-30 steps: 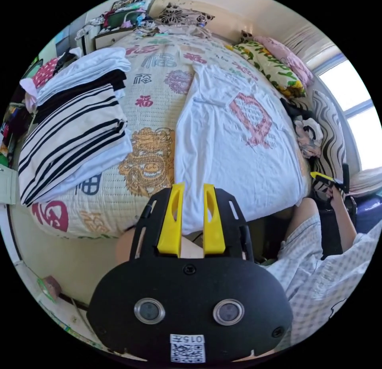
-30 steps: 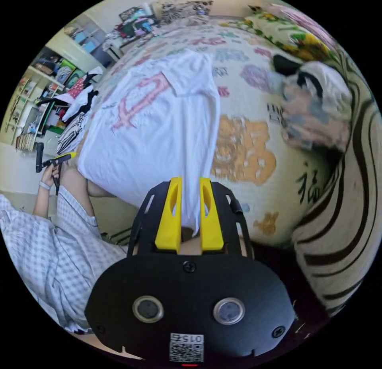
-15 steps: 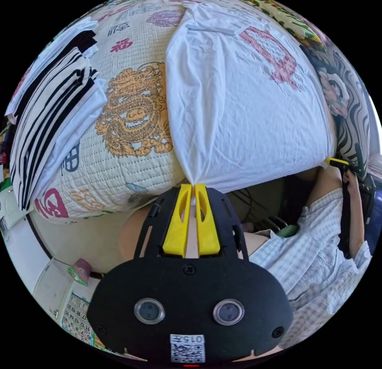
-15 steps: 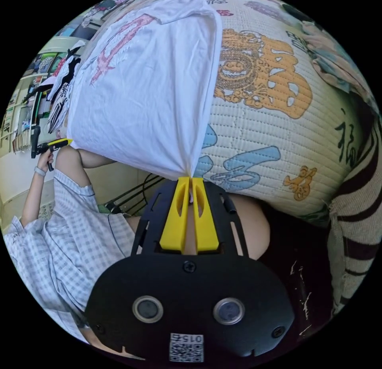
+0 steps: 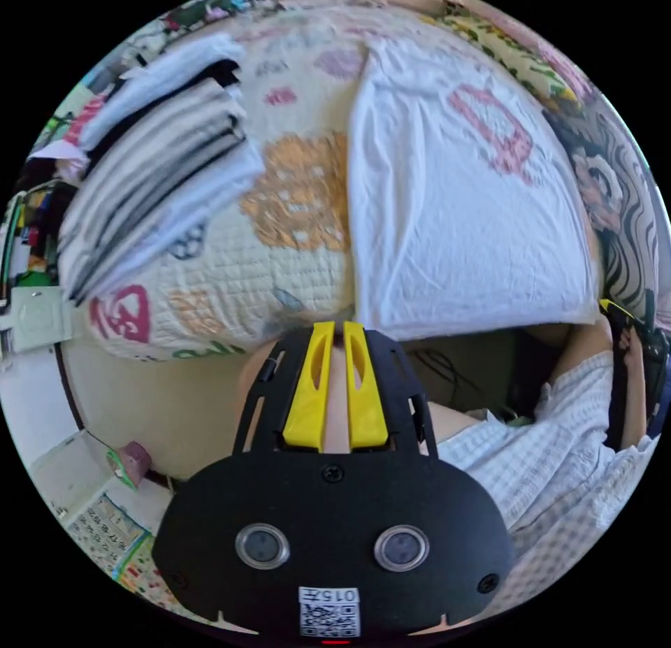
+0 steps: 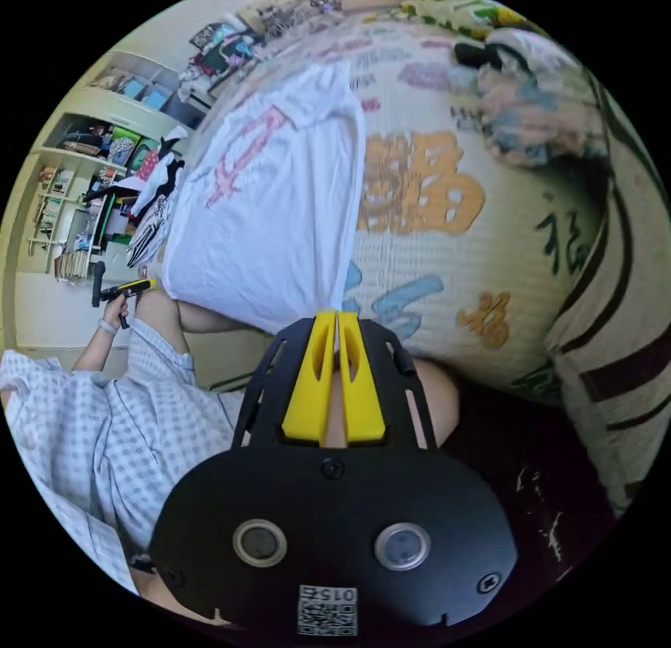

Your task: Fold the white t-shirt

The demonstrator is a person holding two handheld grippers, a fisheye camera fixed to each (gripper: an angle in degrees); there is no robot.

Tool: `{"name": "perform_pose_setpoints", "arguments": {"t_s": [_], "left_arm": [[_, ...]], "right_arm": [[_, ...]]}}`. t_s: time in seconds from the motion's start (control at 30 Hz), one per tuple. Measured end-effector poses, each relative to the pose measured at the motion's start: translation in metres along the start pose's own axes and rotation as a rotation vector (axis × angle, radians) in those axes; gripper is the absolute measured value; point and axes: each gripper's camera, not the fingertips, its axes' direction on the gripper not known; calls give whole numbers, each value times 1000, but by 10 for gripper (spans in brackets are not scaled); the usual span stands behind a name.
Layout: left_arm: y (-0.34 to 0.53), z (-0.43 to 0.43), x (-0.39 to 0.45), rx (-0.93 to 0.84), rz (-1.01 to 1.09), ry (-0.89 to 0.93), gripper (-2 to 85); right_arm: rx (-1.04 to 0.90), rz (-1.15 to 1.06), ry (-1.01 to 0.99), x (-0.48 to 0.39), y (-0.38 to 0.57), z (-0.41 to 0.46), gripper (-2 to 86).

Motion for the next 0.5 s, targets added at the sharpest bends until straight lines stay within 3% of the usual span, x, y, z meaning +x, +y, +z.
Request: {"name": "perform_pose_setpoints", "arguments": {"t_s": [0.13,0.2,0.37,0.5], "left_arm": [[-32,-69,24,514,104,-96,29],[-72,-79,37,595,176,-81,33],[-214,-67,75,570,339,56,48],[-327,-28,103,391,374,76,58]], "right_arm": [[216,-144,196,-39,-49,-39,26],[288,-213,227,-56,-84,-46,44],[236,-372,195,-92,-222,-36,70],[210,-393,270,-107,-303,-9,76]]}}
